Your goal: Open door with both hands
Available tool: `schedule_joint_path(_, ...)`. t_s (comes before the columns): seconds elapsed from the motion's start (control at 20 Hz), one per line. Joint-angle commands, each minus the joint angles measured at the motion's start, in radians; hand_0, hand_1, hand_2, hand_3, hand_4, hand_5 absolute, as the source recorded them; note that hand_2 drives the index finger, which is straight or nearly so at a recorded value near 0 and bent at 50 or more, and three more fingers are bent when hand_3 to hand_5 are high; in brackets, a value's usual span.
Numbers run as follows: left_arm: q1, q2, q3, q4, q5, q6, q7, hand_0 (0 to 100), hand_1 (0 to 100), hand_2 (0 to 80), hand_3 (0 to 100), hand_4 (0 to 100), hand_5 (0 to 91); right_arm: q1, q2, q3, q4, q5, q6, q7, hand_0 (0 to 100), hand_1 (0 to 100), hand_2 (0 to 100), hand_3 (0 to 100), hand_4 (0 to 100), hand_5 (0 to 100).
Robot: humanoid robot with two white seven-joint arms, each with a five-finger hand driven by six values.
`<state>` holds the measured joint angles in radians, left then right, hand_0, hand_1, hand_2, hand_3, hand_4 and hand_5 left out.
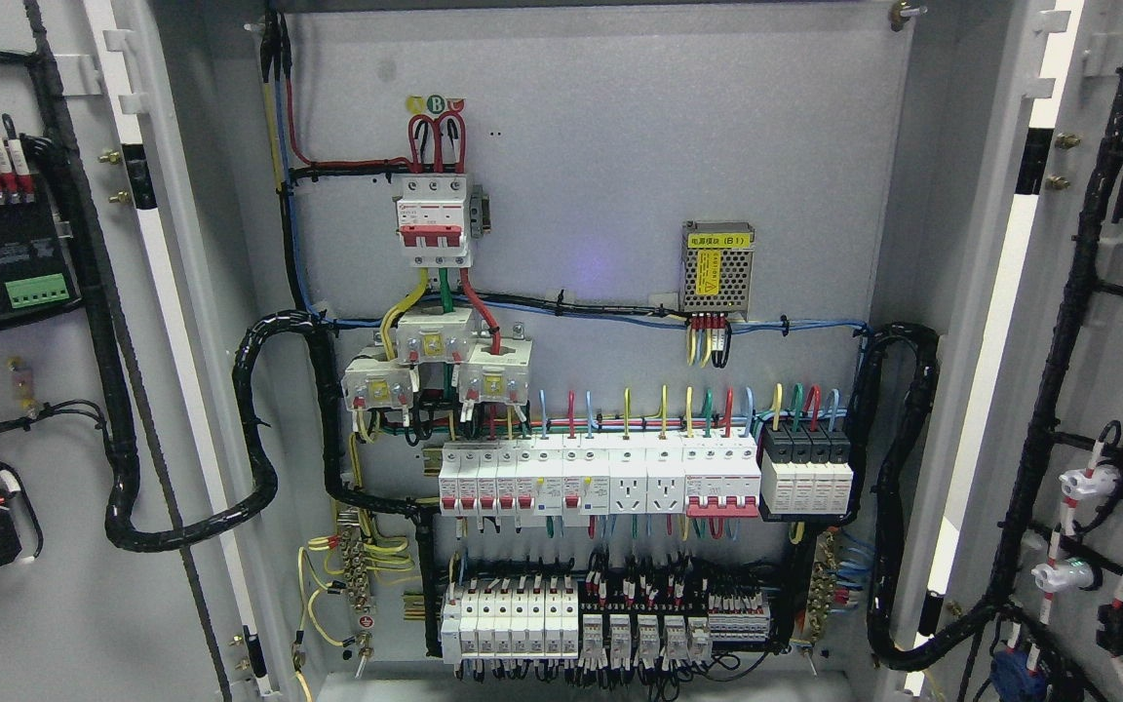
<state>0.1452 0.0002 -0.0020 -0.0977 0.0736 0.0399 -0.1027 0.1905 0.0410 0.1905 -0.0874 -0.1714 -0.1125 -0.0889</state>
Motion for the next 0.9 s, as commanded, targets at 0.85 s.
schedule_joint_path(0.85,-0.016,-0.034,-0.027,0.001,0.002,0.000,0.000,0,0,0.0,0,3,0.0,-0.016,0.003,-0.011,0.008,0.001,0.002,0.001,0,0,0,0,0,0)
